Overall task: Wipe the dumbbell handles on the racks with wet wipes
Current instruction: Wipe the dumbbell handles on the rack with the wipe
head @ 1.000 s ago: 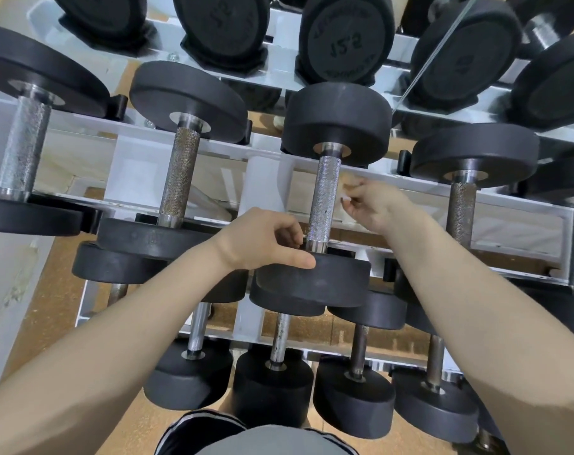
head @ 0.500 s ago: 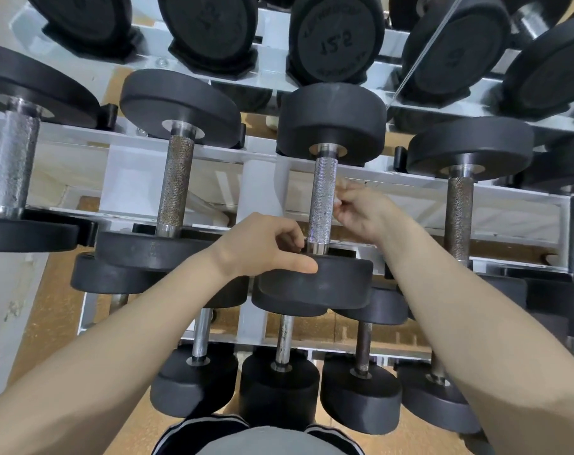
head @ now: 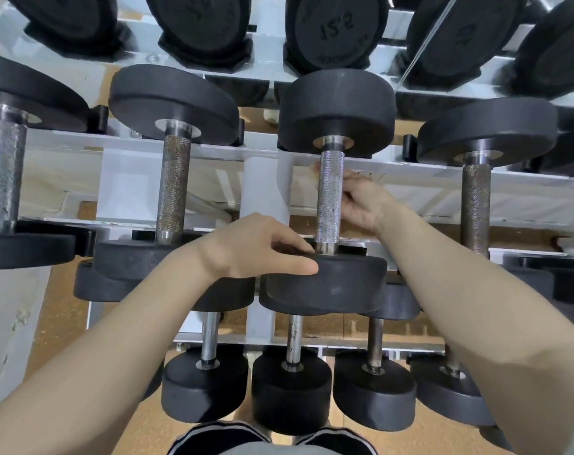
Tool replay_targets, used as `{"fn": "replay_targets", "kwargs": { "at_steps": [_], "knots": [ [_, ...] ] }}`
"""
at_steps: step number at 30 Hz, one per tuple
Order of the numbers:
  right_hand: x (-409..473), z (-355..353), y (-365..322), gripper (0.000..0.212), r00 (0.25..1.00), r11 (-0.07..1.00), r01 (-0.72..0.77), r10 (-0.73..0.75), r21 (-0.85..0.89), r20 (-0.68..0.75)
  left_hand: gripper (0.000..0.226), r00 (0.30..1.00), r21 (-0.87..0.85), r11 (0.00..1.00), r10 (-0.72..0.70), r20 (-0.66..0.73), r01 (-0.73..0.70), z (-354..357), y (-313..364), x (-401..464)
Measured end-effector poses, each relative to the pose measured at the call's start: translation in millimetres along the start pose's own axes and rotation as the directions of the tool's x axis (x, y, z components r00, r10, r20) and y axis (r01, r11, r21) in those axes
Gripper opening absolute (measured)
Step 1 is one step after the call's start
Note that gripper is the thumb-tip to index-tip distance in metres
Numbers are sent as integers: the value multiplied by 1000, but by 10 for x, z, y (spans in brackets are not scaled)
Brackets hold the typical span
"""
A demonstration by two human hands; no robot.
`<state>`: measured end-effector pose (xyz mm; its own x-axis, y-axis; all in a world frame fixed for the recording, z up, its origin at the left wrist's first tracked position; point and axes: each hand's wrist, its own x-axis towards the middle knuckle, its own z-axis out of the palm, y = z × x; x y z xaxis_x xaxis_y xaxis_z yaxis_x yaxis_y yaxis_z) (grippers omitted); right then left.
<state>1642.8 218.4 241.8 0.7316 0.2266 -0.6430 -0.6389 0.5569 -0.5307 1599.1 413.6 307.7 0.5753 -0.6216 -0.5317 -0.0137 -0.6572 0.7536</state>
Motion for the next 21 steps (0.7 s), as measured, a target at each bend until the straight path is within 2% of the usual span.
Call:
{"fn": "replay_targets", "kwargs": {
  "at_steps": [3, 4, 5, 6, 8, 9, 11, 13, 15, 18, 20, 21],
  "knots": [
    [-148, -178, 55, 29, 988, 951, -143, 156, -275, 23, 30, 999, -16, 999, -31, 14, 31, 11, -4, 0],
    [-196, -230, 45, 25, 983, 935, -167, 182, -314, 19, 31, 999, -13, 999, -32, 21, 32, 8, 3, 0],
    [-236, -255, 17, 23, 984, 939, -172, 179, -297, -5, 31, 999, -9, 999, -31, 24, 32, 5, 9, 1],
    [-264, -259, -27, 21, 987, 965, -159, 153, -209, -44, 31, 999, -9, 1000, -30, 21, 30, 1, 11, 2],
    [-284, -223, -121, 21, 984, 999, -21, 25, 24, -179, 30, 1000, -13, 1000, -22, 8, 22, 4, 2, 7],
    [-291, -178, -164, 21, 965, 995, 94, -83, 31, -247, 29, 1000, -16, 1000, -15, -3, 15, 10, -6, 11],
    [-323, -55, -171, 17, 914, 940, 265, -317, -216, -255, 28, 1000, -47, 999, -3, -27, 2, 24, -17, 18],
    [-369, 26, -113, 12, 858, 745, 333, -494, -578, -143, 28, 999, -72, 997, -2, -37, 0, 33, -20, 16],
    [-427, 19, -56, 10, 810, 494, 334, -587, -803, -25, 27, 999, -79, 997, -1, -49, -2, 47, -30, 9],
    [-529, -127, -8, 19, 828, 321, 307, -554, -896, 86, 26, 998, -64, 998, 10, -62, -14, 70, -54, -1],
    [-617, -179, -5, 10, 850, 187, 299, -498, -936, 172, 25, 998, -61, 998, 15, -66, -19, 80, -67, -4],
    [-629, -160, -30, 7, 835, 132, 303, -515, -944, 196, 25, 998, -66, 998, 19, -67, -23, 80, -71, -4]
  ]
}}
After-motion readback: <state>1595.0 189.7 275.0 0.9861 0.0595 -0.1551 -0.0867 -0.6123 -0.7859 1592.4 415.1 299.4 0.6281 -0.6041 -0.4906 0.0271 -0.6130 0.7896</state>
